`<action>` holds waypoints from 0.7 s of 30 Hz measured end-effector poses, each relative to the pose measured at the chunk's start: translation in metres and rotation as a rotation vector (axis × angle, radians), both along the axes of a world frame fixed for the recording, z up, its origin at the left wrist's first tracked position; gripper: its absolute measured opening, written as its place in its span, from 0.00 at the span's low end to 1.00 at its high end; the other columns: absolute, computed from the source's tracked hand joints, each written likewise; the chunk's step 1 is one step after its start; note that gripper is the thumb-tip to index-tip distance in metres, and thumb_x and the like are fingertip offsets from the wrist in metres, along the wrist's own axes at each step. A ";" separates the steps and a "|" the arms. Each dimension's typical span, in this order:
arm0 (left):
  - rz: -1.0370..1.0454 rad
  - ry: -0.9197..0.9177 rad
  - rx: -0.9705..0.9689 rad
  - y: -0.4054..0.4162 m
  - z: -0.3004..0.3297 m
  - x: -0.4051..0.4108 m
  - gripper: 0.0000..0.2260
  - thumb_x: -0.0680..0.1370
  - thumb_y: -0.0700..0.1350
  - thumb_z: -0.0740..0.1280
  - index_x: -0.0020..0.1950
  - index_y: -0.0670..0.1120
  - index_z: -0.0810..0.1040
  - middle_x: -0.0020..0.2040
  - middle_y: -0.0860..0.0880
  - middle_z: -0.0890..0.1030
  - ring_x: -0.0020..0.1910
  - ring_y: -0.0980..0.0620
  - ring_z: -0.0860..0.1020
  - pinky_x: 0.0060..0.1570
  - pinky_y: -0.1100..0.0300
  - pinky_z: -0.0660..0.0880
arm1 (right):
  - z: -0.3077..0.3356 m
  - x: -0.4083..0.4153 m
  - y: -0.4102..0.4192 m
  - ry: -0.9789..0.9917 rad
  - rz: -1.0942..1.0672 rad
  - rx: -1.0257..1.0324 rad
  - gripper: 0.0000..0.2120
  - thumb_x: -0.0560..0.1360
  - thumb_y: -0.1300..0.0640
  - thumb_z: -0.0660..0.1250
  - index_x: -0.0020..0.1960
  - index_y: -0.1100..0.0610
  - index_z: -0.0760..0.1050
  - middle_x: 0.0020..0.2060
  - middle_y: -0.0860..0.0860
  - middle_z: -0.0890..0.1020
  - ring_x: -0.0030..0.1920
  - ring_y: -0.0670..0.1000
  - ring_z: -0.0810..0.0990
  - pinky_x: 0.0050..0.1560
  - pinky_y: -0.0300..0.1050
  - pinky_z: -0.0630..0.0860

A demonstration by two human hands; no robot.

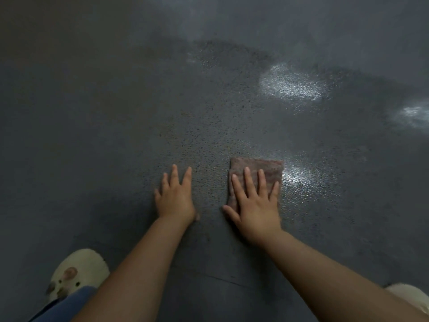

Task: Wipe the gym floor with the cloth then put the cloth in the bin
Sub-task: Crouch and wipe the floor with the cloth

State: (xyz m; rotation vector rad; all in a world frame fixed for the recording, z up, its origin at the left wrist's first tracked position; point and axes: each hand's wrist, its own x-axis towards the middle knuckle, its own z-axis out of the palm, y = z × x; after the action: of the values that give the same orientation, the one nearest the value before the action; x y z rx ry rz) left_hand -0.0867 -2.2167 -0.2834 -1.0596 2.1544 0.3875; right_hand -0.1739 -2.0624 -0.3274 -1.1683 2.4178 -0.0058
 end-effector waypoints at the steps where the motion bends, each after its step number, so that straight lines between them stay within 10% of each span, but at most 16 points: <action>1: 0.017 0.019 0.012 -0.001 -0.001 0.001 0.54 0.68 0.51 0.77 0.77 0.55 0.38 0.77 0.48 0.35 0.77 0.44 0.41 0.74 0.45 0.51 | -0.003 -0.004 -0.003 0.051 0.027 -0.007 0.36 0.71 0.33 0.46 0.75 0.48 0.59 0.75 0.54 0.58 0.75 0.63 0.53 0.67 0.69 0.45; 8: 0.024 0.088 0.042 -0.006 -0.002 0.009 0.54 0.67 0.53 0.77 0.77 0.58 0.38 0.77 0.52 0.35 0.77 0.46 0.40 0.72 0.47 0.58 | -0.007 -0.084 -0.047 0.128 0.319 -0.050 0.28 0.74 0.39 0.50 0.69 0.50 0.70 0.68 0.56 0.73 0.67 0.63 0.71 0.62 0.71 0.62; 13: 0.024 0.102 0.037 -0.007 -0.006 0.009 0.54 0.67 0.53 0.77 0.76 0.58 0.37 0.77 0.52 0.34 0.77 0.46 0.40 0.73 0.49 0.57 | -0.007 -0.131 -0.100 0.119 0.299 -0.037 0.29 0.78 0.37 0.43 0.77 0.43 0.47 0.77 0.52 0.46 0.77 0.57 0.42 0.72 0.63 0.39; 21: 0.134 0.222 0.074 -0.007 -0.006 0.015 0.60 0.65 0.51 0.79 0.75 0.55 0.31 0.76 0.54 0.34 0.77 0.50 0.40 0.73 0.53 0.54 | -0.001 -0.104 -0.162 -0.003 0.045 -0.005 0.25 0.81 0.39 0.44 0.76 0.39 0.41 0.77 0.50 0.37 0.74 0.61 0.32 0.64 0.76 0.35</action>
State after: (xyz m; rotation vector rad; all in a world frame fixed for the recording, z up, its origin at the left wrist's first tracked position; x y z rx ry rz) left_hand -0.0721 -2.2241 -0.2890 -1.1689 2.2482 0.6708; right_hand -0.2779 -2.2242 -0.3279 -1.2234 2.3893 0.0009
